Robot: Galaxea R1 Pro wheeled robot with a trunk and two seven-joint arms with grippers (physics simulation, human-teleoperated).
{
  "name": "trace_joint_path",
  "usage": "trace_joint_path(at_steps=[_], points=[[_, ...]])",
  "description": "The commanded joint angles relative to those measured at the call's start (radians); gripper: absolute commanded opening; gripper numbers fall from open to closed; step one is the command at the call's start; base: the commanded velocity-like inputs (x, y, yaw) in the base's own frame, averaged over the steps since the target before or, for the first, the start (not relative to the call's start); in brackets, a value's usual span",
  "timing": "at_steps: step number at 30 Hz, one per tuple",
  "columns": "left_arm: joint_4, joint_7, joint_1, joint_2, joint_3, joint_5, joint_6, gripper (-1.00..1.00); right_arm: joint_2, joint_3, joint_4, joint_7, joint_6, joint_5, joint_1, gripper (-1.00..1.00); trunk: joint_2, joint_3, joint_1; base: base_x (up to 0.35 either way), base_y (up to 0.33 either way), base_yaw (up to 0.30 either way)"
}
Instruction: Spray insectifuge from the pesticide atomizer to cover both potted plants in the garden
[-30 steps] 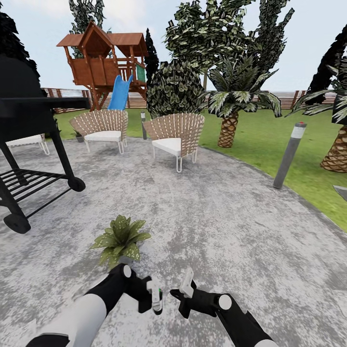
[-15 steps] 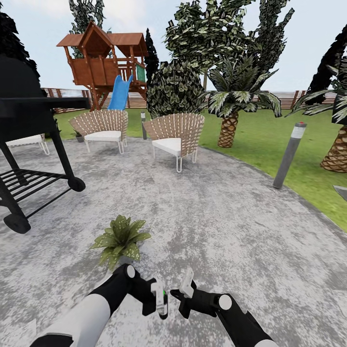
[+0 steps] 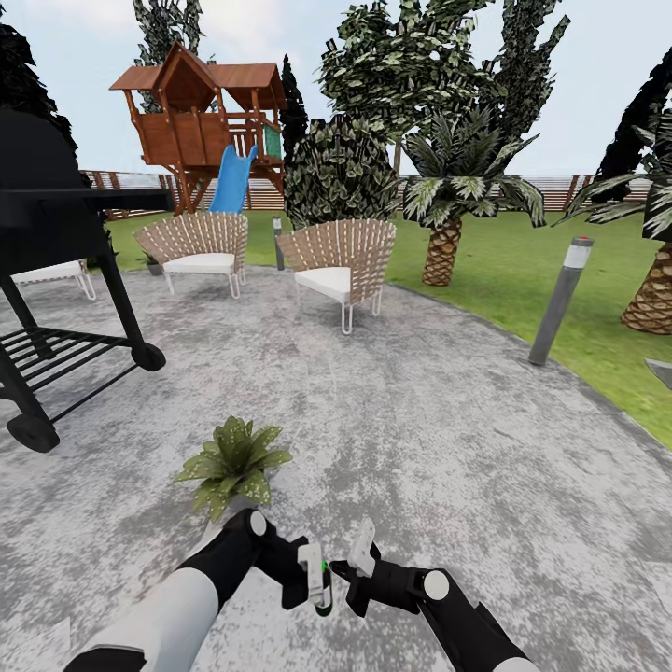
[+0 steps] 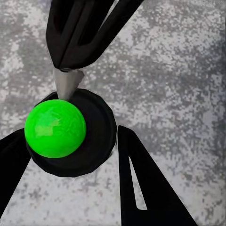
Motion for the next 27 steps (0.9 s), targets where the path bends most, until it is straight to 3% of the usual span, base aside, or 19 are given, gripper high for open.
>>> trace_joint_path(at_steps=[1,11,16,18,27], points=[[-0.001,-0.002,0.000,-0.001,0.001,-0.008,-0.010,-1.00,0.000,-0.002,-0.001,0.000,-0.006,0.010,0.000,-1.00,0.000,-0.001,0.000,0.000,0.000,0.000],[-0.001,-0.002,0.000,-0.008,0.001,-0.004,-0.011,-1.00,0.000,-0.002,-0.001,0.000,-0.006,0.010,0.000,-1.00,0.000,-0.001,0.000,0.000,0.000,0.000],[0.003,0.003,0.000,0.007,-0.003,-0.005,-0.009,-1.00,0.000,-0.002,-0.001,0.000,-0.006,0.010,0.000,-1.00,0.000,-0.001,0.000,0.000,0.000,0.000],[0.011,0.006,0.001,0.076,-0.005,-0.015,-0.009,-1.00,0.000,-0.002,0.001,0.000,-0.006,0.010,0.000,-1.00,0.000,-0.001,0.000,0.000,0.000,0.000],[0.016,0.006,0.013,0.242,-0.004,-0.005,-0.009,-1.00,0.000,-0.002,0.002,0.000,-0.006,0.010,0.000,-1.00,0.000,-0.001,0.000,0.000,0.000,0.000]])
